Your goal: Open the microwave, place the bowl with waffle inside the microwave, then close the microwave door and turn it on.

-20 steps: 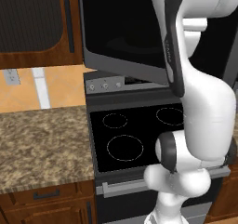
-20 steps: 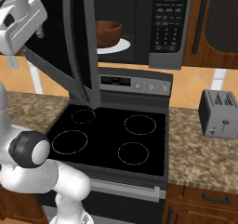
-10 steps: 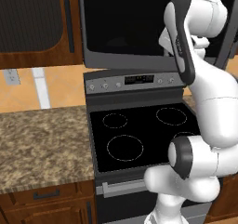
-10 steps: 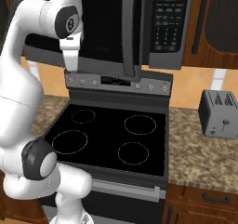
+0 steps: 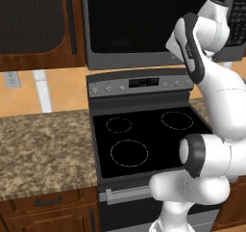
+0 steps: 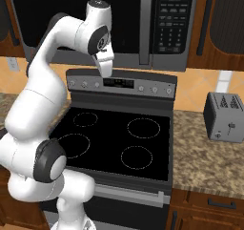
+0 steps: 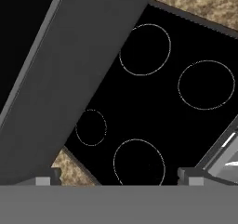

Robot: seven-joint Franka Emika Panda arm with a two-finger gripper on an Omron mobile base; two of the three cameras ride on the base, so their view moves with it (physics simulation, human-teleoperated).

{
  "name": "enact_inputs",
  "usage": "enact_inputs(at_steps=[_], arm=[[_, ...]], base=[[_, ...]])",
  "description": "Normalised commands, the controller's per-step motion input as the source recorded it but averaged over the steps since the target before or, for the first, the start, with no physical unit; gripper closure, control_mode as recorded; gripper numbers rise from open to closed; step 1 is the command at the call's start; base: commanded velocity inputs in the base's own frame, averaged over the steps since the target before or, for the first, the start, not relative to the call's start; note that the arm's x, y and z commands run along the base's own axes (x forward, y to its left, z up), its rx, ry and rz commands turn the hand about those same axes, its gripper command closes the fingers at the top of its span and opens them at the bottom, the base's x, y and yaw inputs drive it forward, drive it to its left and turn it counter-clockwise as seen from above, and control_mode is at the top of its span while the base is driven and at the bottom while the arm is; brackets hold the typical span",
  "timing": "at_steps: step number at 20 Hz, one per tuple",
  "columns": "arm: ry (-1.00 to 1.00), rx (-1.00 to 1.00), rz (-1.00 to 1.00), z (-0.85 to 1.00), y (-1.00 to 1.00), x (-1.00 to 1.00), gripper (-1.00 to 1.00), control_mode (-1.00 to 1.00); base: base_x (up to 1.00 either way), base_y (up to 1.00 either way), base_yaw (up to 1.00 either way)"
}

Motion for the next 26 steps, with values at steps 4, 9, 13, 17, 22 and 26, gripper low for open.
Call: enact_inputs(at_steps=[4,9,13,17,22,26], arm=[[0.00,-0.10,0.00,-0.64,-0.13,1.00,-1.00,-1.00],[-0.56,-0.02,0.05,-0.62,-0.41,-0.24,-1.00,-1.00],[-0.82,0.03,0.00,-0.41,-0.49,-1.00,-1.00,-1.00],[-0.70,0.11,0.00,0.11,-0.69,-1.00,-1.00,-1.00],[-0.41,0.24,-0.04,0.58,-0.99,-1.00,1.00,-1.00],[-0.32,0.39,-0.04,0.84,-1.00,-0.70,1.00,-1.00]], base=[[0.00,0.00,0.00],[0.00,0.00,0.00],[0.00,0.00,0.00],[0.00,0.00,0.00],[0.00,0.00,0.00],[0.00,0.00,0.00]])
